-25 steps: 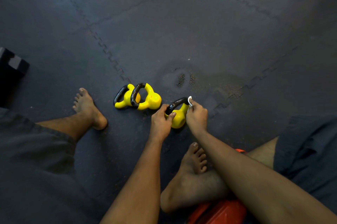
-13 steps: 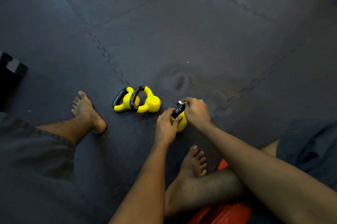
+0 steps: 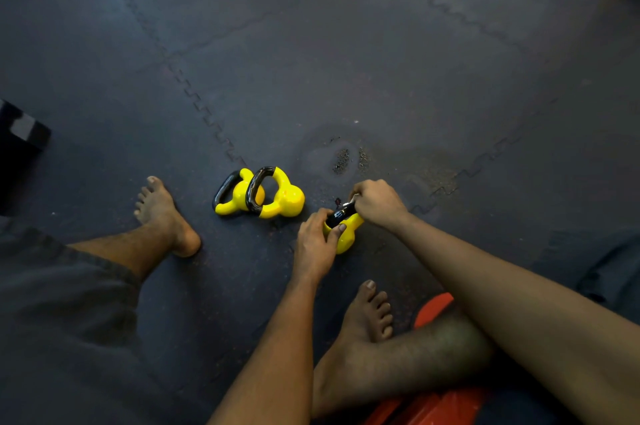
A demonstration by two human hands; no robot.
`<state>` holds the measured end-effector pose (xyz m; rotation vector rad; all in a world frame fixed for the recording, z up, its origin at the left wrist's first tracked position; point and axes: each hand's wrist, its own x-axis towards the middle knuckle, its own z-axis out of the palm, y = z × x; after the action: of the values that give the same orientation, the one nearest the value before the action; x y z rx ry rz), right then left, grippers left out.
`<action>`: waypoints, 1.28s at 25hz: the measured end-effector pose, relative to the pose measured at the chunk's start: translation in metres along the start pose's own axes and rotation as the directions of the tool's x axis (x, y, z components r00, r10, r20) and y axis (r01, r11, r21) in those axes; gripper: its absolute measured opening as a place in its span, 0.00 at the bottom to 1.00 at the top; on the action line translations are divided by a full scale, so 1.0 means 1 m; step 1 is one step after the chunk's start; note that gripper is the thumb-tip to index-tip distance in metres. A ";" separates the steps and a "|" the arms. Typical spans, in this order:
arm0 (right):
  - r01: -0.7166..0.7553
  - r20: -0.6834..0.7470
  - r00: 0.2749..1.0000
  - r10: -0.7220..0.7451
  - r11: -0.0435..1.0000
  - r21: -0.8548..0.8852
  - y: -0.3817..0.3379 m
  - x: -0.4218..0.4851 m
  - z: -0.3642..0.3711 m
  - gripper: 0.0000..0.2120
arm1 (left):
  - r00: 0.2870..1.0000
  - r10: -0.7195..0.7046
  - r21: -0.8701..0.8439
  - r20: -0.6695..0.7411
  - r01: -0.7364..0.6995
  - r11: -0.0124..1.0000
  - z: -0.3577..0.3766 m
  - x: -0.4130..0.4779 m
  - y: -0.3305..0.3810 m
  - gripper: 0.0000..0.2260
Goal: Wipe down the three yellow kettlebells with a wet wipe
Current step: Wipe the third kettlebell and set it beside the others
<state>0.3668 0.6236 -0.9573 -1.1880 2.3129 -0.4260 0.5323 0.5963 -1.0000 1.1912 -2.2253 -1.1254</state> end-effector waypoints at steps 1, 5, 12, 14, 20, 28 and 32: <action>0.030 0.005 1.000 -0.030 1.000 -0.009 -0.002 -0.002 0.001 0.13 | 1.000 0.000 0.002 -0.006 0.001 1.000 0.001 0.000 0.000 0.10; -0.074 -0.151 0.985 0.086 0.994 0.082 0.001 -0.010 0.009 0.14 | 1.000 -0.016 -0.002 -0.023 0.016 1.000 0.003 0.000 -0.001 0.10; -0.026 -0.324 0.943 0.081 0.985 0.173 0.002 -0.031 0.030 0.16 | 0.998 -0.052 -0.044 -0.031 0.051 0.998 0.002 0.000 -0.003 0.11; 0.079 -0.348 0.937 -0.007 0.978 0.193 0.001 -0.040 0.037 0.17 | 0.998 -0.052 -0.059 -0.040 0.049 0.997 0.003 0.000 -0.003 0.12; 0.059 -0.390 0.915 0.105 0.921 0.385 -0.005 -0.052 0.053 0.21 | 0.996 -0.066 -0.084 -0.054 0.061 0.995 0.001 0.004 -0.002 0.13; -0.099 -0.337 0.877 0.342 0.815 0.570 -0.011 -0.041 0.059 0.17 | 0.995 -0.091 -0.117 -0.051 0.085 0.990 -0.002 0.002 -0.005 0.13; 0.006 -0.410 0.873 0.262 0.837 0.548 -0.025 -0.058 0.071 0.19 | 0.996 -0.082 -0.129 -0.045 0.076 0.989 0.000 0.002 -0.007 0.13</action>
<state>0.4520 0.6531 -0.9869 -0.6825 2.3884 -1.3409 0.5347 0.5921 -1.0051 1.2491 -2.0523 -1.2351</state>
